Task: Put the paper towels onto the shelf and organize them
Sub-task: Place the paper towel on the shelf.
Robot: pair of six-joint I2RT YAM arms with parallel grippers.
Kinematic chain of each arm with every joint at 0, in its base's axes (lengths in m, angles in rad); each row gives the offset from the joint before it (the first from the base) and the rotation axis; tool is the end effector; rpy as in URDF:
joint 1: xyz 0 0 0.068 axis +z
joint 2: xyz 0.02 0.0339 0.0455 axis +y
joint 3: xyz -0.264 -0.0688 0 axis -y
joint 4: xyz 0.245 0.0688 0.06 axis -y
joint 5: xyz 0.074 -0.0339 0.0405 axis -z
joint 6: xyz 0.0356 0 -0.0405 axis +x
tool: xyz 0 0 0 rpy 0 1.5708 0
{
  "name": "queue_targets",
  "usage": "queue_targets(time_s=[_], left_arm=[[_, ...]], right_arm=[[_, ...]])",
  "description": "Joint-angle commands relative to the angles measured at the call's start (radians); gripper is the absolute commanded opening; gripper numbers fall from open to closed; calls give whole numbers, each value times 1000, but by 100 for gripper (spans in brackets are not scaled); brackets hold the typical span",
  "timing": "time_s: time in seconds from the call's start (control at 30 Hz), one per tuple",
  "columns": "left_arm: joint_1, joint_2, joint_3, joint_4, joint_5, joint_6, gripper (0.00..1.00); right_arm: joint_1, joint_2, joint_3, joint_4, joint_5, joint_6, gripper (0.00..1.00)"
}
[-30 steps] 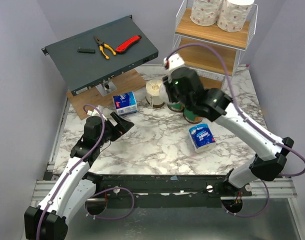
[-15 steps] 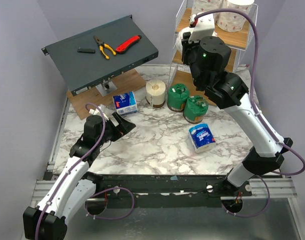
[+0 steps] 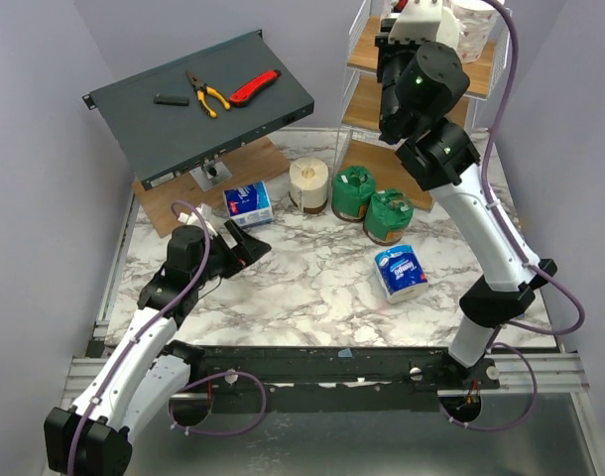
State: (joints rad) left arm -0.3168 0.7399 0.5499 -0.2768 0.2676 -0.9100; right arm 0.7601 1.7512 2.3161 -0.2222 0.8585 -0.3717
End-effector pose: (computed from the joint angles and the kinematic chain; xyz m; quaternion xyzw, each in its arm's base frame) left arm 0.1621 -0.0631 0.2554 -0.1797 0.8275 -0.3920 0.3596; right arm 0.2605 0.2105 0.5877 0.0062 0.6246 -0.0919 0.7755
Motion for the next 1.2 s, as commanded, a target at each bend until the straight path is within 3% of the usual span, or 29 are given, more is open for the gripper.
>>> queue_targets(time_s=[0.0, 0.13, 0.53, 1.0, 1.17], left_arm=[[-7, 8, 45, 10, 27, 3, 89], [-8, 24, 60, 7, 30, 7, 89], [-18, 120, 197, 37, 20, -5, 89], [-162, 349, 563, 179, -65, 29, 89], [-193, 486, 726, 329, -20, 114, 98]], right_arm=[[-67, 41, 79, -1, -45, 39, 33], [-145, 56, 99, -104, -125, 165, 33], [-217, 69, 104, -172, -230, 288, 33], [-219, 50, 80, -202, -261, 323, 33], [-219, 45, 45, -167, -236, 310, 33]])
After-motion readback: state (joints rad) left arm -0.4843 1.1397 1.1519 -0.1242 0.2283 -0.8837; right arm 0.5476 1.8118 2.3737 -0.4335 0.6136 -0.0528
